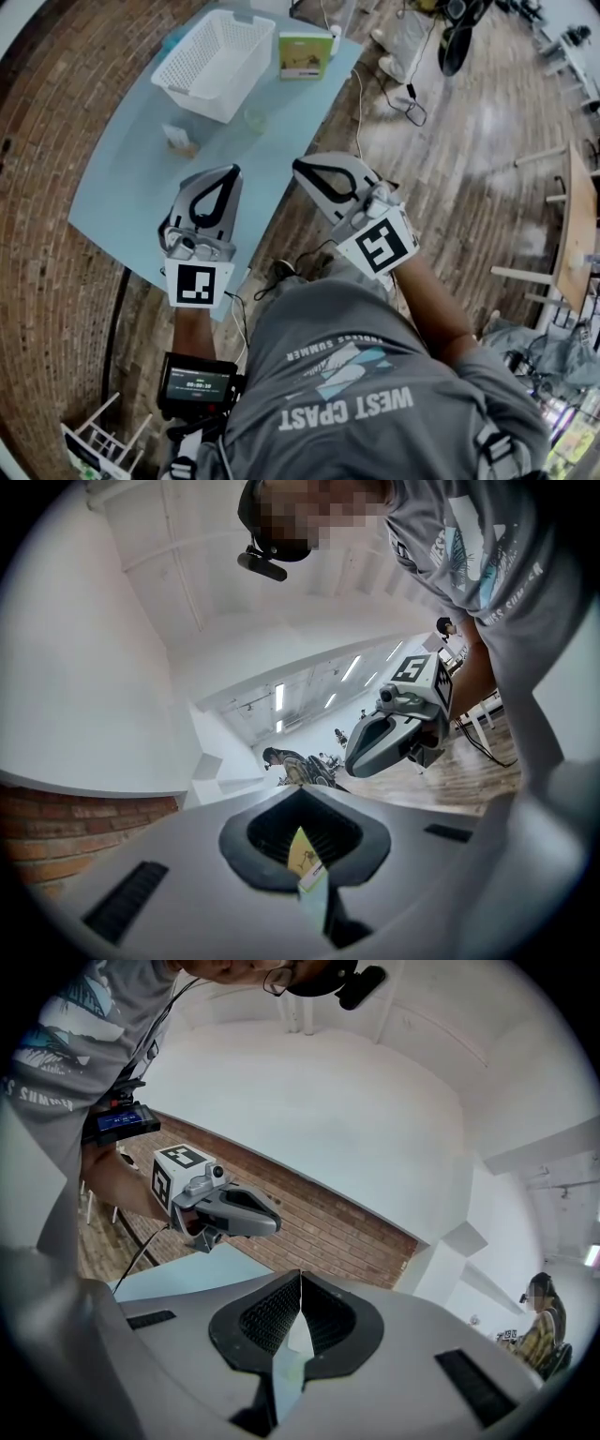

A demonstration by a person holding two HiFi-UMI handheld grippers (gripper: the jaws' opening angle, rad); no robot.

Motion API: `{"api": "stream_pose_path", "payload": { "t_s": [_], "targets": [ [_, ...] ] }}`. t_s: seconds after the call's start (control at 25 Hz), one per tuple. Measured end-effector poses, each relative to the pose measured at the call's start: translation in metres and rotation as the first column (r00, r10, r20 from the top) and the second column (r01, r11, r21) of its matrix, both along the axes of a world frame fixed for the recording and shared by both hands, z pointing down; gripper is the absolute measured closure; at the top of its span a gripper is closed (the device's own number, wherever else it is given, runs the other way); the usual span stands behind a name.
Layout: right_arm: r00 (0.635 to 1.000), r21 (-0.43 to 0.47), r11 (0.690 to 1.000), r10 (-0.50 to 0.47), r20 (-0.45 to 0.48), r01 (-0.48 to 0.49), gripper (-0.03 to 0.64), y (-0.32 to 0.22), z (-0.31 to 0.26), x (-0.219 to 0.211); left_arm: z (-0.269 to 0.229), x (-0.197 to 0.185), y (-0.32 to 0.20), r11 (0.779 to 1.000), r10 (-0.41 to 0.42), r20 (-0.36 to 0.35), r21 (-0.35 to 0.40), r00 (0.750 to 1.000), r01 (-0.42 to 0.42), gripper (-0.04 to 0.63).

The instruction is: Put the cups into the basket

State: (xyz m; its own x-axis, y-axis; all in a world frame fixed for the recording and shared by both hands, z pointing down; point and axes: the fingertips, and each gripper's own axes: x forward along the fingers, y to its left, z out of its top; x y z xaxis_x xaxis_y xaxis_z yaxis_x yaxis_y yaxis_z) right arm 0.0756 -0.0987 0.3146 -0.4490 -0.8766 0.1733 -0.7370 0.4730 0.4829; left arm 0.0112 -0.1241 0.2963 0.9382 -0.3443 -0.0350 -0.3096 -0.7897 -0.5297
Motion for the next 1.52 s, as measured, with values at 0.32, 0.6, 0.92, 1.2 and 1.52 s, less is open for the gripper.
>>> {"api": "stream_pose_path", "payload": {
  "t_s": [0.32, 0.6, 0.92, 1.2, 1.52],
  "targets": [
    [1.000, -0.019, 1.000, -0.002, -0.012, 0.001, 0.603, -0.015, 0.000, 0.012, -0.002, 0.012, -0.015, 1.000, -0.001, -0.022, -0.016, 1.000, 0.001, 0.595],
    [0.999, -0.041, 0.998, -0.041, 0.018, 0.042, 0.603, -0.041, 0.009, 0.030, 0.008, 0.031, -0.038, 0.999, -0.044, 0.009, -0.030, 0.999, 0.044, 0.595],
    [0.992, -0.032, 0.993, -0.114, 0.049, 0.115, 0.603, -0.073, 0.011, 0.074, 0.013, 0.075, -0.065, 0.992, -0.119, 0.045, -0.032, 0.992, 0.120, 0.595],
    [0.983, -0.021, 0.985, -0.171, 0.071, 0.173, 0.603, -0.098, 0.013, 0.111, 0.011, 0.111, -0.081, 0.984, -0.176, 0.075, -0.001, 0.981, 0.177, 0.595],
    [0.975, -0.032, 0.976, -0.211, 0.076, 0.214, 0.604, -0.117, 0.017, 0.117, 0.018, 0.118, -0.090, 0.976, -0.216, 0.093, -0.005, 0.972, 0.217, 0.595]
  ]
}}
